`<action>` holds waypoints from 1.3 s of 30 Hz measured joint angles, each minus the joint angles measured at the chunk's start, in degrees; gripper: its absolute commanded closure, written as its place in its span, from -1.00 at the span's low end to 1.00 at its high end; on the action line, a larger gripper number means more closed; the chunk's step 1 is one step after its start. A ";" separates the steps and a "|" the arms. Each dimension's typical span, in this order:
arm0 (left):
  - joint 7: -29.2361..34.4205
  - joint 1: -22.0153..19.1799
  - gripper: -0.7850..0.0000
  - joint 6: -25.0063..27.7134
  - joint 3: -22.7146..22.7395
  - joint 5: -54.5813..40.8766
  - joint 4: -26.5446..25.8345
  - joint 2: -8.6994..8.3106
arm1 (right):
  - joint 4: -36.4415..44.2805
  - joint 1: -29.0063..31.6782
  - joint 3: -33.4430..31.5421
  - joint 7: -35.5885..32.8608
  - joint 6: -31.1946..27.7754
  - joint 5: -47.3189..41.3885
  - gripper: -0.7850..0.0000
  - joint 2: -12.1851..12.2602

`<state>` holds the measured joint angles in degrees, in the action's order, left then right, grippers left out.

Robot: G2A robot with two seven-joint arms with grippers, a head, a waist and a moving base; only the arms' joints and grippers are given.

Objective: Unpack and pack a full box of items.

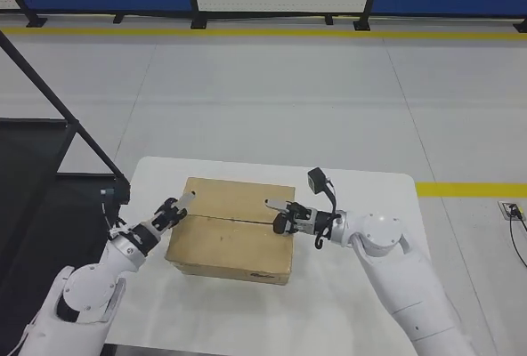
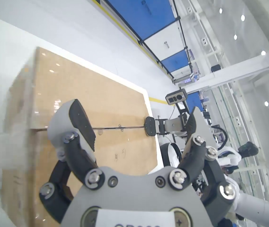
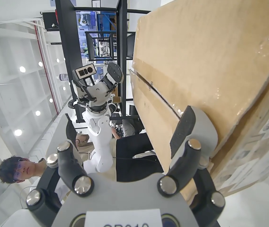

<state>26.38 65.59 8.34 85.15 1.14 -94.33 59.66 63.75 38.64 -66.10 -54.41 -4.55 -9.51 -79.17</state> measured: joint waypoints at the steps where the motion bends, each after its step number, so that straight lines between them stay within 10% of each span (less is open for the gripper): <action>1: -0.83 1.33 -1.00 -0.38 1.38 -0.15 -0.27 -0.11 | 0.13 0.32 0.15 0.83 -0.41 -0.04 -1.00 -0.03; 8: -8.01 8.92 -1.00 -6.10 6.53 -5.56 -0.96 0.12 | 0.15 0.78 1.20 2.90 -0.48 0.72 -1.00 -0.07; 22: -8.25 9.85 -1.00 -8.08 6.16 -9.62 1.96 0.56 | -1.22 -0.23 1.20 2.96 -2.76 -0.30 -1.00 0.15; 39: -2.92 2.97 -1.00 -8.99 2.13 -16.72 14.09 1.69 | -4.67 -3.55 5.65 3.52 -3.00 -0.64 -1.00 -1.03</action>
<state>23.46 68.56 -0.65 87.28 -15.57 -80.23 61.36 59.07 35.09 -60.45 -50.89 -7.55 -10.15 -80.20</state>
